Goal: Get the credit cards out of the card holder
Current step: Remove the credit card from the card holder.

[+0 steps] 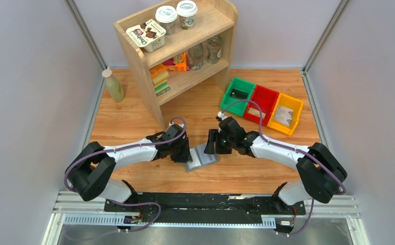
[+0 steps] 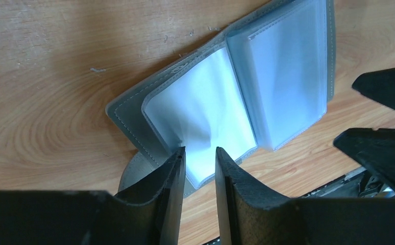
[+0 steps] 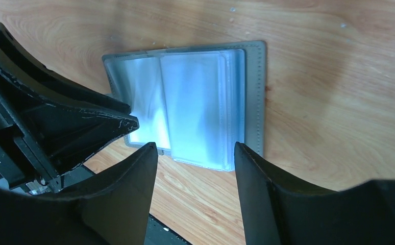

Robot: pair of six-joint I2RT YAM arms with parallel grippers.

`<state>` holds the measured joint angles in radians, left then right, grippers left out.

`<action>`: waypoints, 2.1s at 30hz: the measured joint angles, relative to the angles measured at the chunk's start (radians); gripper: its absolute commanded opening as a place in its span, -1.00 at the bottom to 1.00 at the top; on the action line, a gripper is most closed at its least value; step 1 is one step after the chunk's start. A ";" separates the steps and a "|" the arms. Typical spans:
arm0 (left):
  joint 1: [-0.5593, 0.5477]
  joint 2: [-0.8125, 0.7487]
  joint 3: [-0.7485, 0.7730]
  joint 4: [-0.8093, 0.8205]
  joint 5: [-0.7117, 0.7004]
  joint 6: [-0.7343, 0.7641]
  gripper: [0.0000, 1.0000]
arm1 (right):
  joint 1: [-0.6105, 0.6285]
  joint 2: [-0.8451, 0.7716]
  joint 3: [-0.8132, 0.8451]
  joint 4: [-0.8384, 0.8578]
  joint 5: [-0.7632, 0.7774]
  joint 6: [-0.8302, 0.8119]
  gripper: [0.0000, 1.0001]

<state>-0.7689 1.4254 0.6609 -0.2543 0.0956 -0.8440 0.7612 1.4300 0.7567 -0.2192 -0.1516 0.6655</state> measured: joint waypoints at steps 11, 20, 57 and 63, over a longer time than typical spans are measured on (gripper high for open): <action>0.007 -0.011 -0.035 0.063 0.006 -0.053 -0.32 | 0.050 0.063 0.061 -0.008 0.019 -0.036 0.13; 0.012 -0.015 -0.050 0.088 0.015 -0.067 -0.32 | 0.069 0.125 0.066 -0.008 0.021 -0.039 0.13; 0.051 -0.206 -0.225 0.142 -0.037 -0.090 -0.33 | 0.080 0.196 0.207 -0.047 0.027 -0.069 0.23; 0.051 -0.188 -0.208 0.132 -0.036 -0.090 -0.33 | 0.088 0.199 0.233 -0.118 0.103 -0.107 0.24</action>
<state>-0.7174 1.2377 0.4530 -0.1223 0.0593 -0.9340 0.8494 1.6291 0.9894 -0.3374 -0.0486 0.5583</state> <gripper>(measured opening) 0.335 0.619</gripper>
